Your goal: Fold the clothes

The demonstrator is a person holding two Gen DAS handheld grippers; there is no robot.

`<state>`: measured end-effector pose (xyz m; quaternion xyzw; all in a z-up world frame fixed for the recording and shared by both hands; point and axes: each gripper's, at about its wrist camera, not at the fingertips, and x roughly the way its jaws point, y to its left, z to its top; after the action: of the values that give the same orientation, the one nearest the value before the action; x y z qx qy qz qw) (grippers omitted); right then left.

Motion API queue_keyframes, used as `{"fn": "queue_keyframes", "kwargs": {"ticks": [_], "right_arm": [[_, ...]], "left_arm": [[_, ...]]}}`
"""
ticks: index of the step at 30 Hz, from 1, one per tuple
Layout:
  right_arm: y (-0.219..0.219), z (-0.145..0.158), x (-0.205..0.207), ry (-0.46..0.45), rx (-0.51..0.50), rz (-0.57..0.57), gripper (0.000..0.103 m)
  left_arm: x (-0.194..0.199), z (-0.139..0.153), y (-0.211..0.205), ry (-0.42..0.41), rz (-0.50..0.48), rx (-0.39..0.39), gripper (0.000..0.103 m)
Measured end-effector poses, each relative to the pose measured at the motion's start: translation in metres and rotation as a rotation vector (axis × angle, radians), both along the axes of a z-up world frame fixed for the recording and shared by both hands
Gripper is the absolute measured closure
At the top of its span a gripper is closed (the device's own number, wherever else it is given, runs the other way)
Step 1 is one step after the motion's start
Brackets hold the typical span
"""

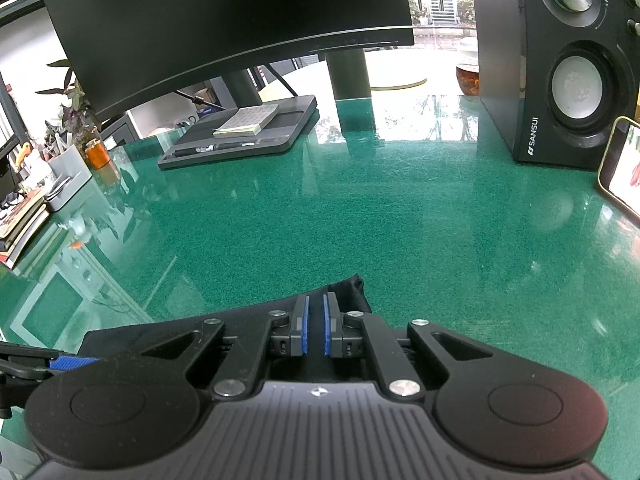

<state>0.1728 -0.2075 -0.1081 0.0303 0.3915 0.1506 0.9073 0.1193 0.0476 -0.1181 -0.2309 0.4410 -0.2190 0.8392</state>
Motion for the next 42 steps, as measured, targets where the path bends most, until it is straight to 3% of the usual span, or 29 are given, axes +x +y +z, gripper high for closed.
{"fn": "queue_keyframes", "kwargs": {"ticks": [20, 23, 29, 39, 42], "right_arm": [[-0.004, 0.000, 0.001, 0.010, 0.022, -0.002, 0.097], [-0.005, 0.008, 0.000, 0.043, 0.034, -0.009, 0.092], [0.010, 0.030, -0.036, 0.014, 0.037, 0.134, 0.089], [0.010, 0.017, -0.053, 0.071, -0.120, 0.161, 0.090], [0.005, 0.014, -0.053, 0.054, -0.112, 0.157, 0.093]], "left_arm": [[-0.002, 0.000, 0.000, 0.003, 0.003, 0.000, 0.052], [-0.010, 0.013, 0.000, -0.006, 0.045, -0.033, 0.051], [-0.028, 0.025, -0.022, -0.029, -0.121, -0.013, 0.050], [-0.028, 0.008, -0.023, 0.056, -0.144, 0.066, 0.050], [-0.027, 0.007, -0.020, 0.065, -0.143, 0.049, 0.051]]}}
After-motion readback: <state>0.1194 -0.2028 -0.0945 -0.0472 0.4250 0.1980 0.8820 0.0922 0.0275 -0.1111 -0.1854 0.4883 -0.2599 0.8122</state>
